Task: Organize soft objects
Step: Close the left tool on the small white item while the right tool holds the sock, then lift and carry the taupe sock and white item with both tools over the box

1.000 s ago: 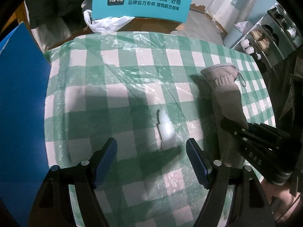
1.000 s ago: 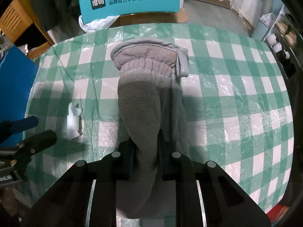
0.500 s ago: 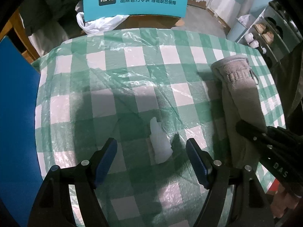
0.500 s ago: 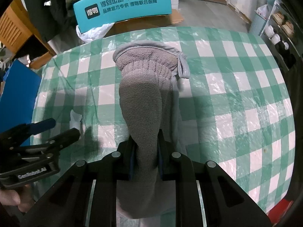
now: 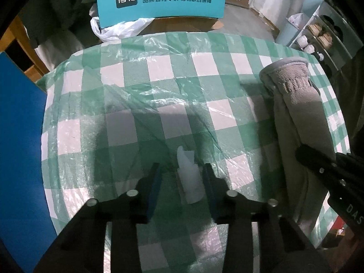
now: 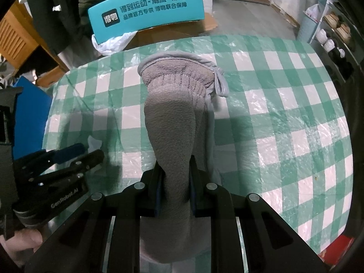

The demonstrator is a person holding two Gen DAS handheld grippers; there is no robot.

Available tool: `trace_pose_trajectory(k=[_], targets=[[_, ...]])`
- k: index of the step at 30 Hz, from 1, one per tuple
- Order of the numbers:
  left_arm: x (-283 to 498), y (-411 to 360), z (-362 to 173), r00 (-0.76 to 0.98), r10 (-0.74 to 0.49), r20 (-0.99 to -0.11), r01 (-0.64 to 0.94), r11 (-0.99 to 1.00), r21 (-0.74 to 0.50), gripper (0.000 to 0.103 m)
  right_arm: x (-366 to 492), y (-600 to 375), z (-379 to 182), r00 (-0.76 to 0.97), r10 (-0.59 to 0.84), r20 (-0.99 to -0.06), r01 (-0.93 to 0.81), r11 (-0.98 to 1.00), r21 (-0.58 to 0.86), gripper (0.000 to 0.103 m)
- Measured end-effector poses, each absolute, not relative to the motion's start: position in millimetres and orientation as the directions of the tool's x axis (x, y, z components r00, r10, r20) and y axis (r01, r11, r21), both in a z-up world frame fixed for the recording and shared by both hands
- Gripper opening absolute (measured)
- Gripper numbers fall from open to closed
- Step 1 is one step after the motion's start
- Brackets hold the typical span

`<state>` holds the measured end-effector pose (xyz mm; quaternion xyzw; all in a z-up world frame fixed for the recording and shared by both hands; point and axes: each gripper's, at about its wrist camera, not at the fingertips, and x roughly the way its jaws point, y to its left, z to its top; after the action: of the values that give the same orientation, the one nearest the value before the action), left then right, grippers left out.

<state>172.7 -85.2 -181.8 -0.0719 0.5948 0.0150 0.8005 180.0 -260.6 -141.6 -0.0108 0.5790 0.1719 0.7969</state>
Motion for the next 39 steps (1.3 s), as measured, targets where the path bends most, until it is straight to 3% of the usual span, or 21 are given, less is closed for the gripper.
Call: trace_pose_trajectory(k=[2, 6, 22, 39], targets=[[172.3, -83.0, -183.5, 0.282, -0.102, -0.954, -0.110, 0.984, -0.138, 0.018, 179.8, -259.7, -141.3, 0.271, 0.258, -0.927, -0.286, 0.941, 0.179, 0.016], [168.6, -82.8, -181.7, 0.291, -0.112, -0.950, -0.105, 0.984, -0.147, 0.016, 179.8, -257.6, -139.6, 0.273, 0.259, -0.926, -0.290, 0.941, 0.178, 0.016], [153.4, -70.1, -148.1, 0.351, -0.151, -0.924, -0.106, 0.974, -0.200, 0.015, 170.9, -247.3, -108.9, 0.309, 0.289, -0.906, -0.335, 0.925, 0.180, 0.016], [124.9, -64.6, -93.9, 0.433, -0.113, -0.894, -0.063, 0.986, -0.155, 0.015, 150.6, -234.6, -72.8, 0.329, 0.338, -0.882, -0.383, 0.901, 0.202, 0.016]])
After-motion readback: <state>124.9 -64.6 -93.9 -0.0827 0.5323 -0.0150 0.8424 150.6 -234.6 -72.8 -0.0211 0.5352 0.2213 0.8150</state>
